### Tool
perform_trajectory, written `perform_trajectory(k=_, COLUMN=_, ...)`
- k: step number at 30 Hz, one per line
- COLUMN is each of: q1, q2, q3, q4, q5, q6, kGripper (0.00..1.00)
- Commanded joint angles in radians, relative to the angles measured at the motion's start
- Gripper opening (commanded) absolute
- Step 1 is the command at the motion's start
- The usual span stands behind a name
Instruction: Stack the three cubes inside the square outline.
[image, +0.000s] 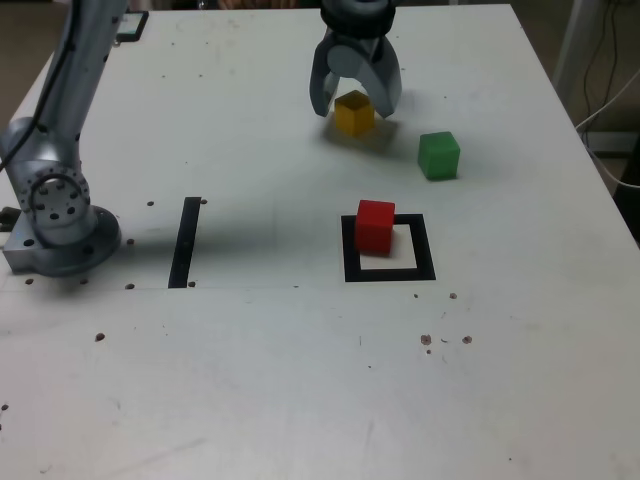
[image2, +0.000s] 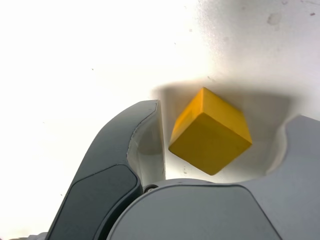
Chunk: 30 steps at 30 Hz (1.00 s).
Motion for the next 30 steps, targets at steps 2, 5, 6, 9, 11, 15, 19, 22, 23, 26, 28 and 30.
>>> perform_trajectory(k=2, q1=0.004, q2=0.008, q3=-0.004, q4=0.006, q5=-0.006, q6=0.004, kGripper=0.66)
perform_trajectory(k=5, q1=0.004, q2=0.013, q3=0.003, q4=0.005, q5=-0.017, q6=0.007, kGripper=0.64)
perform_trajectory(k=6, q1=0.004, q2=0.015, q3=0.005, q4=0.005, q5=-0.021, q6=0.008, kGripper=0.64)
perform_trajectory(k=9, q1=0.004, q2=0.019, q3=0.008, q4=0.002, q5=-0.031, q6=0.012, kGripper=0.64)
perform_trajectory(k=11, q1=0.004, q2=0.021, q3=0.007, q4=0.000, q5=-0.035, q6=0.014, kGripper=0.64)
perform_trajectory(k=15, q1=0.004, q2=0.024, q3=0.006, q4=-0.006, q5=-0.042, q6=0.014, kGripper=0.64)
perform_trajectory(k=19, q1=0.004, q2=0.027, q3=0.011, q4=-0.009, q5=-0.045, q6=0.014, kGripper=0.60)
perform_trajectory(k=22, q1=0.004, q2=0.023, q3=0.014, q4=-0.011, q5=-0.045, q6=0.014, kGripper=0.53)
perform_trajectory(k=23, q1=0.004, q2=0.021, q3=0.014, q4=-0.011, q5=-0.045, q6=0.014, kGripper=0.51)
perform_trajectory(k=26, q1=0.004, q2=0.005, q3=0.014, q4=-0.007, q5=-0.049, q6=0.013, kGripper=0.47)
perform_trajectory(k=28, q1=0.004, q2=-0.013, q3=0.013, q4=-0.003, q5=-0.058, q6=0.013, kGripper=0.45)
perform_trajectory(k=30, q1=0.004, q2=-0.037, q3=0.010, q4=0.002, q5=-0.072, q6=0.013, kGripper=0.42)
